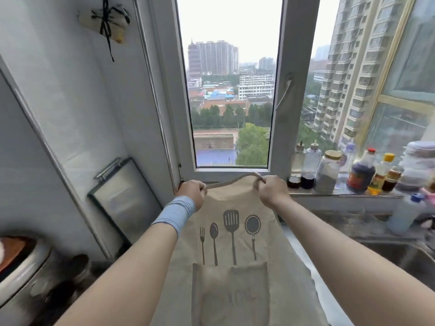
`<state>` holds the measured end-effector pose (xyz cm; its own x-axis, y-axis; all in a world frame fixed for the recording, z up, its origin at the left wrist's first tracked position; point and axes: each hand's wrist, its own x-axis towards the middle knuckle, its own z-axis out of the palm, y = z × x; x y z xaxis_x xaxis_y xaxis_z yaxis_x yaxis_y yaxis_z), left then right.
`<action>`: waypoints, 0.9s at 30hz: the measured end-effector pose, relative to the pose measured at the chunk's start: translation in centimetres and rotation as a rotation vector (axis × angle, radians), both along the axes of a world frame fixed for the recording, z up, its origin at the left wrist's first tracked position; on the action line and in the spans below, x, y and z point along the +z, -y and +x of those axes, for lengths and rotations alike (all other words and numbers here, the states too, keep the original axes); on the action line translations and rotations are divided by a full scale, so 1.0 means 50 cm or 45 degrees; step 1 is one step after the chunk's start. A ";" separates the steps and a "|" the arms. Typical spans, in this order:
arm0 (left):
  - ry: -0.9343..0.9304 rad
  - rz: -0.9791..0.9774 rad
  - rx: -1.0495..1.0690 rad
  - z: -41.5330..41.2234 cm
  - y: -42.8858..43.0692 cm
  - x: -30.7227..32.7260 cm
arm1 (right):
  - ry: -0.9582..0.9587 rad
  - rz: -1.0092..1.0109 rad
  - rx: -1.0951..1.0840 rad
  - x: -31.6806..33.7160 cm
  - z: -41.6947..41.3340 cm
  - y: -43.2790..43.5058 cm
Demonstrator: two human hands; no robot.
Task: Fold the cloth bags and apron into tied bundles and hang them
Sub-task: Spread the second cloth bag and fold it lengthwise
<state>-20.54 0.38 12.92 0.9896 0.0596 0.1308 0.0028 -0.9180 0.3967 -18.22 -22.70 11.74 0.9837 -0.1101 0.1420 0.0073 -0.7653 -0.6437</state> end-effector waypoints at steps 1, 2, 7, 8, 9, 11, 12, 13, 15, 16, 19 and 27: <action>-0.057 -0.001 -0.010 0.029 0.001 -0.030 | -0.009 -0.047 0.016 -0.032 0.027 -0.001; -0.113 -0.005 -0.018 0.059 0.002 -0.060 | -0.032 -0.073 0.031 -0.064 0.054 -0.003; -0.346 -0.023 -0.040 0.174 0.020 -0.193 | -0.203 -0.116 0.122 -0.215 0.175 0.005; -0.399 -0.057 -0.042 0.191 0.023 -0.220 | -0.235 -0.122 0.144 -0.240 0.194 0.006; -0.438 -0.096 -0.028 0.199 0.027 -0.242 | -0.255 -0.124 0.166 -0.261 0.208 0.008; -0.478 -0.178 0.031 0.215 0.033 -0.291 | -0.320 -0.114 0.214 -0.302 0.238 0.009; -0.489 -0.231 0.074 0.221 0.036 -0.320 | -0.367 -0.115 0.245 -0.325 0.253 0.008; -0.476 -0.267 0.108 0.220 0.038 -0.342 | -0.407 -0.121 0.282 -0.343 0.263 0.008; -0.465 -0.248 0.147 0.215 0.040 -0.393 | -0.517 -0.138 0.356 -0.384 0.280 0.006; -0.502 -0.185 0.130 0.210 0.040 -0.417 | -0.569 -0.139 0.386 -0.397 0.280 0.005; -0.828 0.011 0.028 0.190 0.039 -0.509 | -0.681 -0.223 0.455 -0.467 0.269 -0.005; -1.231 0.225 -0.162 0.139 0.029 -0.658 | -0.977 -0.615 0.411 -0.634 0.131 -0.042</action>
